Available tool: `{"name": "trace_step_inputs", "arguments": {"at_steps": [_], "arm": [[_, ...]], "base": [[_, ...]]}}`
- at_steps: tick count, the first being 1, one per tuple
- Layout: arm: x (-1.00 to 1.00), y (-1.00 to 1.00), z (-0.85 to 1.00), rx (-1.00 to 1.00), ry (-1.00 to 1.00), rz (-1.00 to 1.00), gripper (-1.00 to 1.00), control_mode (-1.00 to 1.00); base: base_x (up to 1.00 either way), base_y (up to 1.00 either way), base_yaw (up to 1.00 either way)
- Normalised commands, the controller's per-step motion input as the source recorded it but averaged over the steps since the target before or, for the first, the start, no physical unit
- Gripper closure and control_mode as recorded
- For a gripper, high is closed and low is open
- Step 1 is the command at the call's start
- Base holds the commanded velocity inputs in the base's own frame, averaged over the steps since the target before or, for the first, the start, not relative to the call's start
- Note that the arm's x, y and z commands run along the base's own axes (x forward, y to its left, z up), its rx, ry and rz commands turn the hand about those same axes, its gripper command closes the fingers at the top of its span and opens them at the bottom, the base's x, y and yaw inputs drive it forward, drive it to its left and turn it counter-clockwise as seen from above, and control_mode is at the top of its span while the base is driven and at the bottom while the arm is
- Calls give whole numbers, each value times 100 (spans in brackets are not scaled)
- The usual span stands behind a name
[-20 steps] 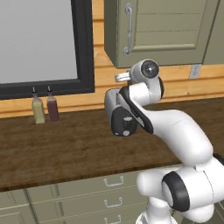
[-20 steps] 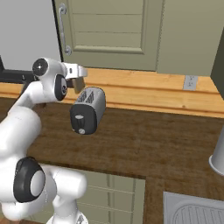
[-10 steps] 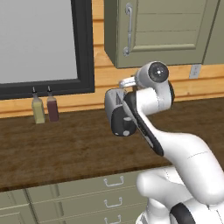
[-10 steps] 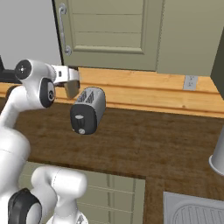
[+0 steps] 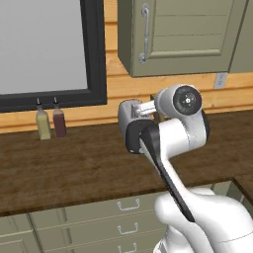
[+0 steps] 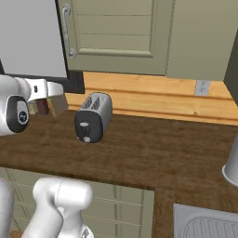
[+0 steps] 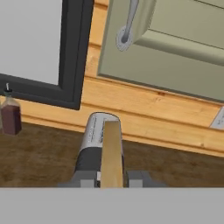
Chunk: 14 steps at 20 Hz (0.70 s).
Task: Start the toaster. Once the lever pops up, take the bread to the plate on the dining counter.
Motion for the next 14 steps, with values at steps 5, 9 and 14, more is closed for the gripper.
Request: {"name": "trace_step_inputs", "arguments": {"at_steps": [5, 9, 14], "arm": [[-67, 4, 1, 0, 0, 0, 100, -100], [-26, 8, 0, 0, 0, 0, 100, 100], [0, 0, 0, 0, 0, 0, 100, 100]], "base": [[0, 0, 0], [-36, 10, 0], [-79, 31, 28]]}}
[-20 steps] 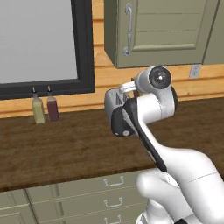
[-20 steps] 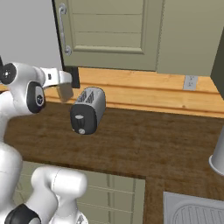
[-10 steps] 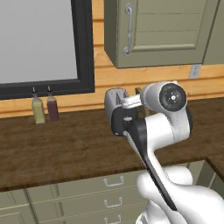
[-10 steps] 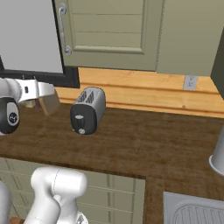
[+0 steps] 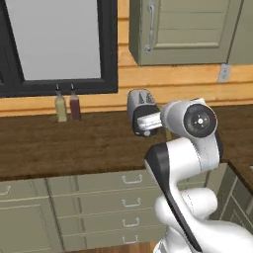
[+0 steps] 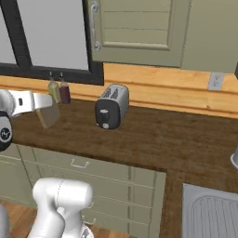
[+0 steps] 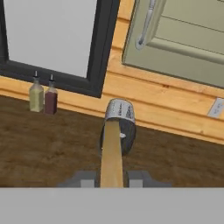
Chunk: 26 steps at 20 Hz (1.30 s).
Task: Start the toaster. Once the lever pops up, take the bread to the plate on the dining counter.
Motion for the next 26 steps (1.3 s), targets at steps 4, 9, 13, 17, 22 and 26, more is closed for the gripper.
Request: {"name": "trace_step_inputs", "arguments": {"at_steps": [4, 9, 13, 17, 22, 26], "arm": [[0, 0, 0, 0, 0, 0, 100, 100], [0, 0, 0, 0, 0, 0, 100, 100], [0, 0, 0, 0, 0, 0, 100, 100], [0, 0, 0, 0, 0, 0, 100, 100], [0, 0, 0, 0, 0, 0, 100, 100], [0, 0, 0, 0, 0, 0, 100, 100]], "base": [[-31, 89, 67], [-11, 73, 79], [0, 64, 84], [0, 44, 85], [0, 13, 85], [6, 0, 93]]}}
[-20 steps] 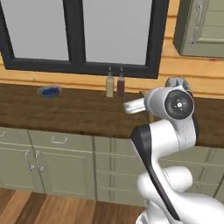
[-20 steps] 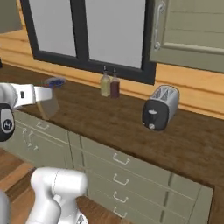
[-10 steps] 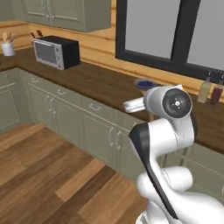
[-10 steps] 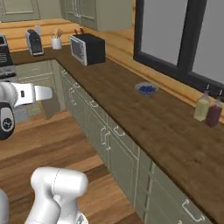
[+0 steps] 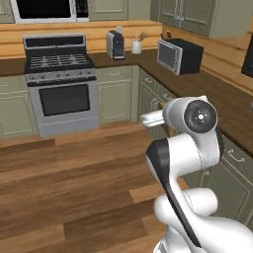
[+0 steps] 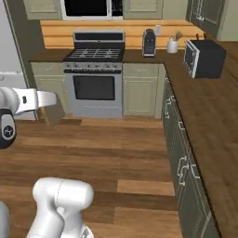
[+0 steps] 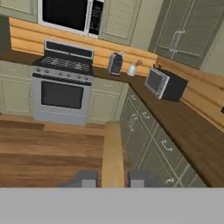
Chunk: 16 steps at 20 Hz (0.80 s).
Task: Start the toaster. Once the lever pops up, take the bread to the plate on the dining counter.
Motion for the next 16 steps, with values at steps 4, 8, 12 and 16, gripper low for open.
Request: {"name": "trace_step_inputs", "arguments": {"at_steps": [4, 8, 12, 16], "arm": [[0, 0, 0, 0, 0, 0, 100, 100], [0, 0, 0, 0, 0, 0, 100, 100], [0, 0, 0, 0, 0, 0, 100, 100], [0, 0, 0, 0, 0, 0, 100, 100]], "base": [[22, 0, 95], [31, 0, 95], [62, 0, 85], [100, 0, 69]]}}
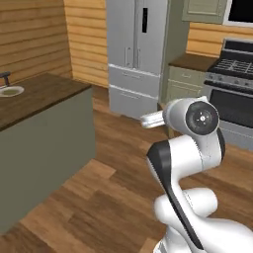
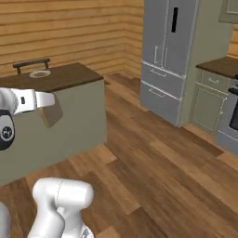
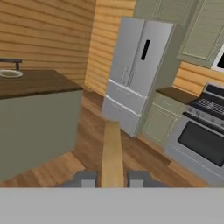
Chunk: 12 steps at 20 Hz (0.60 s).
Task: Start the toaster. Once the lever pops up, take the bread to the plate on the dining counter.
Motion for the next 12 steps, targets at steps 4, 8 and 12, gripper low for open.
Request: {"name": "trace_step_inputs", "arguments": {"at_steps": [4, 8, 12], "arm": [[0, 0, 0, 0, 0, 0, 100, 100], [0, 0, 0, 0, 0, 0, 100, 100], [0, 0, 0, 0, 0, 0, 100, 100]], "base": [[100, 0, 67], [100, -3, 69], [100, -14, 62]]}}
